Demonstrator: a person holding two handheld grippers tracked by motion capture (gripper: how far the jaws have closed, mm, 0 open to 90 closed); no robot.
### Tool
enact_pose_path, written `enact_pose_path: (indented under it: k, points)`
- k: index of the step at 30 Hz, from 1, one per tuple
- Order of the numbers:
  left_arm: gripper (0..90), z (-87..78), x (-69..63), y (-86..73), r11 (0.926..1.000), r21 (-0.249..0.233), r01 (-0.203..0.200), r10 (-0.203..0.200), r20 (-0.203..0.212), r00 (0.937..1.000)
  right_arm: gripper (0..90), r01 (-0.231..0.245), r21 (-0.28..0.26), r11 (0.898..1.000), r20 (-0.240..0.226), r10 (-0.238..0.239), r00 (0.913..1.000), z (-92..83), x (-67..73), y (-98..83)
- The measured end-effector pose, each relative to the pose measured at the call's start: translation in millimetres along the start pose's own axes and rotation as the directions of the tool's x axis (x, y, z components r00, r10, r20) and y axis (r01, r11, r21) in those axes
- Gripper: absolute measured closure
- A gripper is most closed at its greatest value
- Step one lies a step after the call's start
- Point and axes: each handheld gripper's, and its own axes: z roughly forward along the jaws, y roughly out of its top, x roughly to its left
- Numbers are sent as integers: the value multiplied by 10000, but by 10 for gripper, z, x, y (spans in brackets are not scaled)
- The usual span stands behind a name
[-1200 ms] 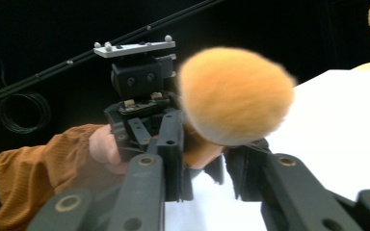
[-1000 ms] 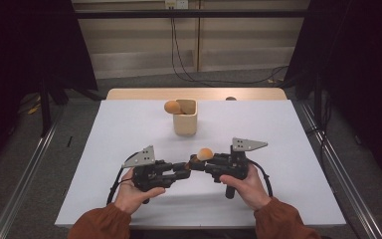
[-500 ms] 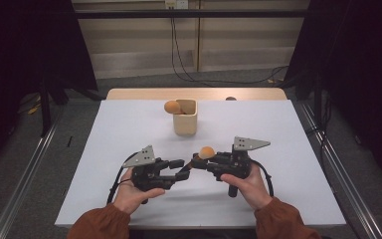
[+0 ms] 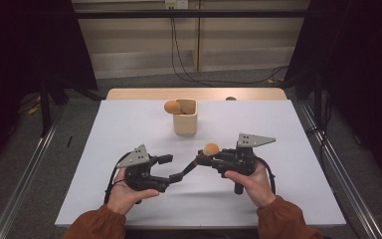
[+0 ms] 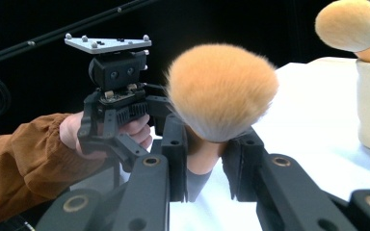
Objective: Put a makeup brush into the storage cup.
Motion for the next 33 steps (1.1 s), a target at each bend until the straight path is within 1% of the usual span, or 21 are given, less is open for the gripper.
enact_pose_path:
  k: [2,4,5,6,8,9,12,14,16,19,21,23,25,26,27,28,29,30,31,32,33]
  points:
    - [199,-31,6,0,9996,130,-262,266,-297,9992,730,27,86,10000,84,-27,10000,-15,-4,16]
    - [155,-58,5,-7,9993,175,-326,334,-502,9982,730,7,167,9999,195,-10,9998,-35,-12,32]
    - [140,-81,4,-11,9992,190,-363,374,-595,9975,730,34,233,9997,173,-38,9998,-42,-17,41]
    - [139,-97,4,-14,9991,170,-401,411,-639,9971,730,126,284,9995,246,-133,9996,-52,-15,50]
    - [115,-147,8,-21,9986,248,-458,477,-855,9952,730,191,276,9994,310,-199,9993,-66,-17,65]
    - [97,-159,6,-26,9989,214,-413,431,-936,9947,730,232,265,9994,391,-242,9989,-76,-18,77]
    - [84,-230,9,-45,9985,302,-458,491,-1168,9919,730,302,313,9991,515,-318,9982,-98,-31,115]
    - [58,-286,16,-59,9986,309,-428,465,-1316,9902,730,192,415,9990,588,-216,9980,-114,-47,142]
    - [56,-329,21,-68,9984,288,-481,519,-1495,9874,730,258,462,9986,712,-291,9970,-124,-62,159]
    - [41,-400,22,-78,9988,243,-426,463,-1767,9832,730,269,492,9984,817,-309,9962,-138,-79,194]
    - [31,-446,20,-87,9979,251,-605,642,-1933,9790,731,306,469,9984,822,-344,9960,-151,-90,224]
    - [32,-501,31,-103,9973,197,-705,730,-1960,9779,731,460,477,9978,943,-503,9943,-161,-99,250]
    - [32,-541,37,-120,9976,26,-688,678,-2151,9742,731,433,443,9981,1020,-477,9936,-176,-120,274]
    - [32,-578,49,-132,9976,97,-690,694,-2265,9715,731,460,455,9979,1055,-506,9931,-180,-128,281]
    - [32,-591,55,-138,9975,88,-701,702,-2267,9714,731,424,420,9982,1092,-467,9929,-188,-142,292]
    - [32,-620,64,-152,9979,27,-642,631,-2301,9711,731,431,421,9982,1106,-476,9927,-190,-147,296]
    - [32,-641,72,-162,9982,72,-596,596,-2395,9691,731,464,419,9980,1189,-511,9916,-194,-158,307]
    - [32,-656,72,-177,9987,-19,-515,494,-2510,9667,731,419,410,9983,1204,-465,9916,-198,-168,314]
    - [35,-674,74,-195,9987,-169,-484,428,-2463,9683,730,334,365,9988,1182,-375,9923,-201,-181,321]
    - [38,-690,70,-211,9989,-278,-390,313,-2373,9709,731,336,346,9988,1328,-379,9904,-205,-192,329]
    - [37,-701,64,-220,9989,-301,-370,287,-2414,9700,731,388,405,9984,1519,-445,9874,-207,-200,341]
